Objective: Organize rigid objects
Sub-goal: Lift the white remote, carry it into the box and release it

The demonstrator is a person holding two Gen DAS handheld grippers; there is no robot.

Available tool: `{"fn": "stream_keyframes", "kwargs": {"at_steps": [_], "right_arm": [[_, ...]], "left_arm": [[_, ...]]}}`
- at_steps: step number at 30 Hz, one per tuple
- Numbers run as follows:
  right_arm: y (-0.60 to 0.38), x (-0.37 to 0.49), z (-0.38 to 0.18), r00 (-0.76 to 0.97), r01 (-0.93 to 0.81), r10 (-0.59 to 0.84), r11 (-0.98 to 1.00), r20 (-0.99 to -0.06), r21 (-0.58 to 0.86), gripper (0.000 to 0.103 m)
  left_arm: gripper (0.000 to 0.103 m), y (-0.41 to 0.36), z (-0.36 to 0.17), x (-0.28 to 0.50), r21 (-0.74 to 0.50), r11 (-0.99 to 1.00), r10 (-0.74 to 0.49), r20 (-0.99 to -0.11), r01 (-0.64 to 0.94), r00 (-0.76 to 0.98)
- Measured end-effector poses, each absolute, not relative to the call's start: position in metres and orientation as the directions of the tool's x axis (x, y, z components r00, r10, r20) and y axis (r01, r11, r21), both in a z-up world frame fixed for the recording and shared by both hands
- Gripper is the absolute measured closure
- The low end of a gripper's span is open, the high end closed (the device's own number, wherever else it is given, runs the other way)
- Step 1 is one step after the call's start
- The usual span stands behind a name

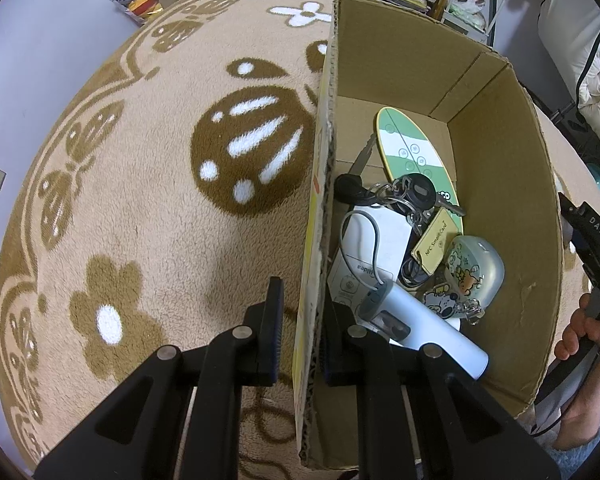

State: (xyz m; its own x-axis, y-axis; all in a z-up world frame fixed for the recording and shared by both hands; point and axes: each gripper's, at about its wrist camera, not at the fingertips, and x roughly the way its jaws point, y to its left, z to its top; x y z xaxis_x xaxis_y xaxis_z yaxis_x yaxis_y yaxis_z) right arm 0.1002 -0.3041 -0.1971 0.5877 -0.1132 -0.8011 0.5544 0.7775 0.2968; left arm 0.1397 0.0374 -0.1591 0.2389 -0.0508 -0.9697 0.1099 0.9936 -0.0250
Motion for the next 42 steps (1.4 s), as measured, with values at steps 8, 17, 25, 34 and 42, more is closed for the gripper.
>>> {"fn": "stream_keyframes", "kwargs": {"at_steps": [8, 17, 25, 34, 42], "right_arm": [[-0.301, 0.094, -0.191, 0.601, 0.555, -0.128, 0.777, -0.789, 0.297, 0.059], [-0.295, 0.087, -0.158, 0.669, 0.531, -0.198, 0.802, -0.716, 0.275, 0.059], [-0.289, 0.084, -0.141, 0.708, 0.508, -0.195, 0.808, -0.679, 0.298, 0.059], [-0.26, 0.085, -0.112, 0.781, 0.38, -0.087, 0.852, -0.618, 0.36, 0.059], [-0.209, 0.081, -0.086, 0.825, 0.202, 0.066, 0.894, -0.562, 0.401, 0.059]], "left_arm": [[0.088, 0.038, -0.159, 0.14, -0.026, 0.994, -0.052, -0.97, 0.111, 0.239], [0.088, 0.037, -0.159, 0.14, -0.018, 0.994, -0.045, -0.97, 0.112, 0.24], [0.088, 0.037, -0.158, 0.139, -0.017, 0.993, -0.044, -0.97, 0.113, 0.241], [0.088, 0.037, -0.157, 0.14, -0.023, 0.994, -0.049, -0.97, 0.111, 0.239], [0.088, 0.038, -0.157, 0.14, -0.024, 0.994, -0.05, -0.97, 0.11, 0.238]]}}
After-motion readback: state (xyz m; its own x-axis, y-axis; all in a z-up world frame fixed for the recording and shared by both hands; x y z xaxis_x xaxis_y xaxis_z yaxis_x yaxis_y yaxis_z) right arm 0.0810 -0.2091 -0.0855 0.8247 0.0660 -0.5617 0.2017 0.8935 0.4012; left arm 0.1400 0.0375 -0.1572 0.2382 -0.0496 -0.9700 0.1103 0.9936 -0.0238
